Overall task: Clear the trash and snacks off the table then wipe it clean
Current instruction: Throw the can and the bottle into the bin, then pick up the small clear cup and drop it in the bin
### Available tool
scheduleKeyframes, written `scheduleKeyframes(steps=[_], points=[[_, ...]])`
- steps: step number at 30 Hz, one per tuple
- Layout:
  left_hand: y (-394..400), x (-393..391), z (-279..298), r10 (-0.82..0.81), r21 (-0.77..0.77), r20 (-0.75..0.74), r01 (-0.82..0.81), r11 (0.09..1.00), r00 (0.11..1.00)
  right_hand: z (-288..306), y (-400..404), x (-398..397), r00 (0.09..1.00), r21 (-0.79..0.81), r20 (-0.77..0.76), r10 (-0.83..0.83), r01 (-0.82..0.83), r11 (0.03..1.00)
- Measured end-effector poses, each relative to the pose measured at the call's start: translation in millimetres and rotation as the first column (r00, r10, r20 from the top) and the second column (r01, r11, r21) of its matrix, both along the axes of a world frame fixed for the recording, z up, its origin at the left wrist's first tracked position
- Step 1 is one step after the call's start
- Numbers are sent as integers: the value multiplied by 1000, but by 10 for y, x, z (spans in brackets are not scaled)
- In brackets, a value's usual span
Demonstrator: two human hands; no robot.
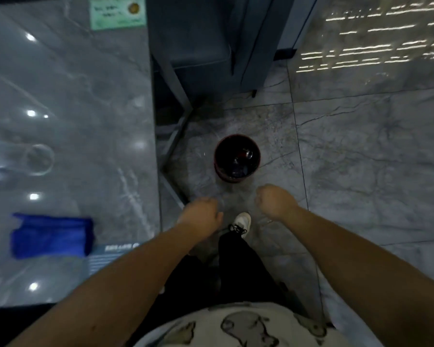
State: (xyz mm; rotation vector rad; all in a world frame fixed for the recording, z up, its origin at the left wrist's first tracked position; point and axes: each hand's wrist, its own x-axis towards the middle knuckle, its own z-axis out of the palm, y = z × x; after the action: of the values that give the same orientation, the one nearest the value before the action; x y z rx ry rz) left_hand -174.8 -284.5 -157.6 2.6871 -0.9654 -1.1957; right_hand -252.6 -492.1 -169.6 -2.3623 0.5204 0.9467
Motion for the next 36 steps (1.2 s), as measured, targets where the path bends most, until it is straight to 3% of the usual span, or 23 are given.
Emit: scheduleKeyframes(steps=[5,10,13,25,31,36], points=[[308,157,773,-193,-129,300,241,962,934,682,356,114,951,-242,255,176,-113,964],[1106,269,1134,-62,-236,428,178,955,902,1139,998,370,839,-289,493,232,-94,953],[1689,329,1171,42,-209,449,59,976,892,1294,1422,610,756,-305,589,286,-120,945],[3057,538,950,362,-160,419,-325,932,832,1368,2781,1626,663,-344,560,497,-360,867],[3099,502,710,343,-99,319,-329,939,884,1292,3063,2061,674,-335,534,511,-386,860],[3055,432,588,320,-63,334,-318,946,887,1354,3209,2404,676,-284,563,476,-382,879]])
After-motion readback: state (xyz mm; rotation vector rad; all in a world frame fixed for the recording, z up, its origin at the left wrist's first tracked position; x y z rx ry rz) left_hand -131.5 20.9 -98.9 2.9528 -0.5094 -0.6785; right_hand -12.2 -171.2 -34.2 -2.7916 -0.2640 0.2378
